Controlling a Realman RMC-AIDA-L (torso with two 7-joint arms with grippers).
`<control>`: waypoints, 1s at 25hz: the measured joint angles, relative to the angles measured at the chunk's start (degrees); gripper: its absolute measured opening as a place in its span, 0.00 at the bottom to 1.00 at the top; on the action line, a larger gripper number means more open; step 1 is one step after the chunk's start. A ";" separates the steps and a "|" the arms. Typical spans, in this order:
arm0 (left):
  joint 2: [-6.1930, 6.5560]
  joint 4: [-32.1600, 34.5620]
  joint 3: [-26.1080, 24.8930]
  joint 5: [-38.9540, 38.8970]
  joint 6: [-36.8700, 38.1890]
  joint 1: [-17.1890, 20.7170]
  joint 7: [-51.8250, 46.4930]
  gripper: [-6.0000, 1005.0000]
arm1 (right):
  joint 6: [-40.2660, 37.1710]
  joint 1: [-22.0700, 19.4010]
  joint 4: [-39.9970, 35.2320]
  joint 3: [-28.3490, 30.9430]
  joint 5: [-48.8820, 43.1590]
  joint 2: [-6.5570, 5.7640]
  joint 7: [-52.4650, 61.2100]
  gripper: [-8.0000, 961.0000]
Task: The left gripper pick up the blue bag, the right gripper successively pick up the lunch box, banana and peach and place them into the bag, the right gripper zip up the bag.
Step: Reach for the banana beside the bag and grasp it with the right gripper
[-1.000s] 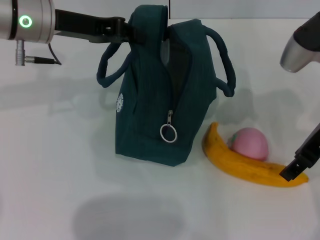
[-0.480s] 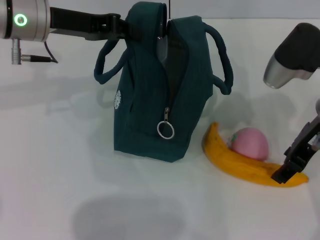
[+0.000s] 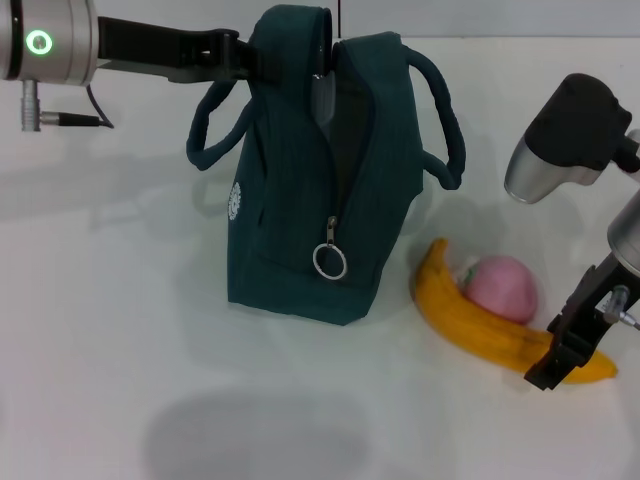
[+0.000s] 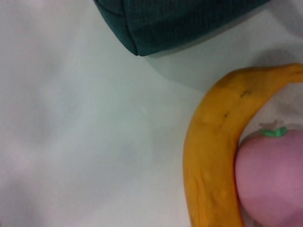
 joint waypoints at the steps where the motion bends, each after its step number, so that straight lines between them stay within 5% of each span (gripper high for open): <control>1: -0.01 0.00 0.00 0.00 0.00 0.01 0.00 0.05 | 0.00 -0.06 0.04 -0.03 0.04 0.00 -0.01 0.72; 18: -0.18 0.00 0.00 0.00 0.18 0.57 0.00 0.05 | 1.60 -0.42 0.54 -2.29 -0.20 0.09 -0.04 0.71; 25: -0.17 0.00 0.00 0.00 0.18 0.59 0.00 0.05 | 1.60 -0.01 1.46 -1.98 -0.44 -0.02 0.23 0.51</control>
